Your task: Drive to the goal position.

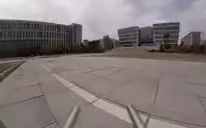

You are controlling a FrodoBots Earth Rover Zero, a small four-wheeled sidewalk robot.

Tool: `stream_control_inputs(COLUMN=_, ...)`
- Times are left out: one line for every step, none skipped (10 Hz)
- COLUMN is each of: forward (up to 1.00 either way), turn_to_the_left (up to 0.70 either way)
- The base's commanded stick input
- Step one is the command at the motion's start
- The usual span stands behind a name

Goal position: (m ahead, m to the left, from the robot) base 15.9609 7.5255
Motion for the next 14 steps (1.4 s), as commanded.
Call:
stream_control_inputs(forward=0.0, turn_to_the_left=0.7)
stream_control_inputs(forward=0.0, turn_to_the_left=0.7)
stream_control_inputs(forward=0.0, turn_to_the_left=0.7)
stream_control_inputs(forward=0.0, turn_to_the_left=0.64)
stream_control_inputs(forward=0.0, turn_to_the_left=0.0)
stream_control_inputs(forward=0.0, turn_to_the_left=0.0)
stream_control_inputs(forward=0.39, turn_to_the_left=0.0)
stream_control_inputs(forward=0.7, turn_to_the_left=0.0)
stream_control_inputs(forward=0.7, turn_to_the_left=0.0)
stream_control_inputs(forward=0.7, turn_to_the_left=0.0)
stream_control_inputs(forward=0.7, turn_to_the_left=0.0)
stream_control_inputs(forward=0.7, turn_to_the_left=0.0)
stream_control_inputs(forward=0.7, turn_to_the_left=0.0)
stream_control_inputs(forward=0.7, turn_to_the_left=0.0)
